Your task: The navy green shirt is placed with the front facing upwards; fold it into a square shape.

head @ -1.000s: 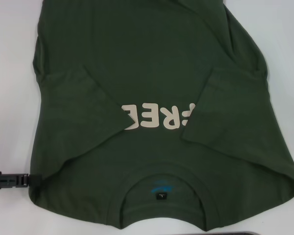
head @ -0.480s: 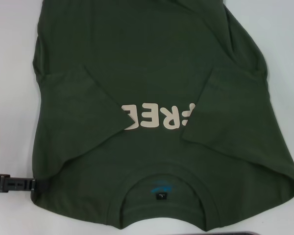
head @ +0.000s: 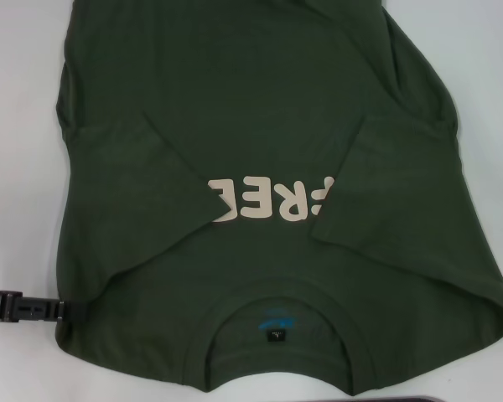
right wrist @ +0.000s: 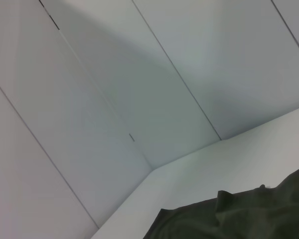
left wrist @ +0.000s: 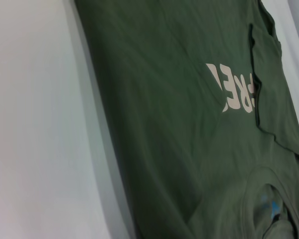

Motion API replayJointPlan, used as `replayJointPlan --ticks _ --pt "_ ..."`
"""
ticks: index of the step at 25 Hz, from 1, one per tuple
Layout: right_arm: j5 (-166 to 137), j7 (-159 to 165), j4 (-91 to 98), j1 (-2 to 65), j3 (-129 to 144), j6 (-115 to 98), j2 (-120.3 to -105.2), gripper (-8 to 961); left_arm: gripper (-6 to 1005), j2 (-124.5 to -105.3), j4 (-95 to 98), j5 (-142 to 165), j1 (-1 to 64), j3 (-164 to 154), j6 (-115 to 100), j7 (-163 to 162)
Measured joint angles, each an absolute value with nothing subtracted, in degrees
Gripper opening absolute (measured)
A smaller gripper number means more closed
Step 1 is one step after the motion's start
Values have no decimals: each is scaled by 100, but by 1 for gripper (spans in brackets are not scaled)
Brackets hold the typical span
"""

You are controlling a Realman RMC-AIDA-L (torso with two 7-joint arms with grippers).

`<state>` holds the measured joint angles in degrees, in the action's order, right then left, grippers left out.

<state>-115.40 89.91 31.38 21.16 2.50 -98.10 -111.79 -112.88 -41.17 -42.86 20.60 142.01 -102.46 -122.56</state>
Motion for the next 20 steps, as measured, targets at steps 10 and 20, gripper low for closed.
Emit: replayJointPlan --ticks 10,20 --pt "-11539 8991 3138 2128 246 -9742 -11179 806 724 -11285 -4155 -4280 2091 14265 -10215 -12287" --pt "-11484 8991 3137 2133 246 -9741 -11171 807 701 -11254 -4218 -4250 2092 14230 -10255 -12349"
